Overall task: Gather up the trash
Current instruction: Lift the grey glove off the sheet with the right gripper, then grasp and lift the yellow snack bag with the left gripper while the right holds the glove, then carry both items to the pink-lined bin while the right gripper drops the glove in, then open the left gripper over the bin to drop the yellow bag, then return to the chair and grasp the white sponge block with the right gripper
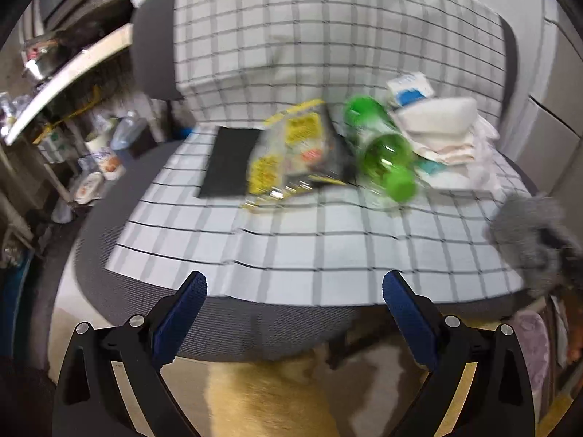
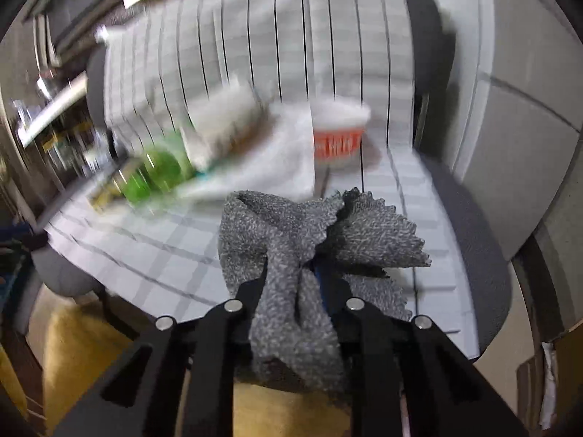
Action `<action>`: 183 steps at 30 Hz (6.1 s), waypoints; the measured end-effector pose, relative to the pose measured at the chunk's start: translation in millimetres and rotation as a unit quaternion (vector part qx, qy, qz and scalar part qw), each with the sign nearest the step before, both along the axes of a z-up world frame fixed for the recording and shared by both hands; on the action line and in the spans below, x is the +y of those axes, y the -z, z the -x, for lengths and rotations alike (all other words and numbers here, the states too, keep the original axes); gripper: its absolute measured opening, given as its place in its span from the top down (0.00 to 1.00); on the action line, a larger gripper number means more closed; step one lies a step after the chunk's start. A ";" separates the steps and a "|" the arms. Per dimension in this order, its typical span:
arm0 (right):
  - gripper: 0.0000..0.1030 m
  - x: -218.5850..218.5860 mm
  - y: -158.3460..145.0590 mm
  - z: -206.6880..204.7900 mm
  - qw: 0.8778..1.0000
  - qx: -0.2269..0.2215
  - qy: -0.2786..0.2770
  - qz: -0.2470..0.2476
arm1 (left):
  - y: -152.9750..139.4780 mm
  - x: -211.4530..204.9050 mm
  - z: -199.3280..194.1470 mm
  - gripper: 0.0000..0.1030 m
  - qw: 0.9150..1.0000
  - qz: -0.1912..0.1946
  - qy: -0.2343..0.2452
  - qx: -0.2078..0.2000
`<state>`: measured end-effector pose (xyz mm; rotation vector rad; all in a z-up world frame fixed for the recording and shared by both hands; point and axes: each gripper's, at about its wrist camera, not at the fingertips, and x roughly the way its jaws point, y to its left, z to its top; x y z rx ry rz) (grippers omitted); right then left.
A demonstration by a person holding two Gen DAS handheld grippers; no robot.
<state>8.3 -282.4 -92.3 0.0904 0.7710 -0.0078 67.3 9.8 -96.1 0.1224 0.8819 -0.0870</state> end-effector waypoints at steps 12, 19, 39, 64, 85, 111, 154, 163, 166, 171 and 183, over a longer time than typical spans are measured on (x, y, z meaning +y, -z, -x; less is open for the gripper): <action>0.81 12.7 -30.3 3.6 0.998 -0.060 0.029 0.012 | 16.4 6.6 -51.6 0.11 1.000 -0.010 0.025 -0.006; 0.81 11.0 -8.8 -8.6 0.999 -0.028 0.031 -0.005 | 46.2 -22.7 -88.7 0.12 0.997 -0.029 0.071 -0.017; 0.80 8.6 -9.4 -3.6 0.999 -0.029 0.029 -0.007 | 28.4 4.0 -87.5 0.89 0.994 0.017 0.088 -0.058; 0.80 -54.9 -47.0 117.0 0.986 -0.069 0.150 0.006 | -43.3 -113.2 91.3 1.00 0.910 0.190 0.352 -0.107; 0.54 -152.4 89.0 209.5 0.939 0.096 0.329 -0.038 | 25.6 -230.0 127.9 1.00 0.868 0.193 0.458 -0.019; 0.50 -167.7 -7.0 258.1 0.925 -0.055 0.375 -0.017 | 53.9 -290.7 171.1 0.95 0.809 0.167 0.561 0.058; 0.40 25.9 -46.4 24.7 0.999 -0.043 0.008 -0.026 | 11.3 -6.6 14.2 0.34 0.990 0.070 0.115 -0.050; 0.25 74.2 -43.7 -71.3 0.996 -0.049 -0.057 0.043 | 8.9 43.8 -28.8 0.34 0.995 0.076 0.051 -0.050; 0.17 79.1 -38.4 -107.6 0.992 -0.056 -0.083 0.072 | 14.7 48.4 -37.1 0.34 0.994 0.083 0.052 -0.043; 0.16 72.3 -28.8 -150.6 0.992 -0.040 -0.097 0.072 | 25.5 49.5 -45.5 0.34 0.994 0.088 0.051 -0.031; 0.38 78.0 -11.9 -151.0 0.987 -0.014 -0.123 0.106 | 30.7 44.1 -40.8 0.34 0.995 0.087 0.048 -0.023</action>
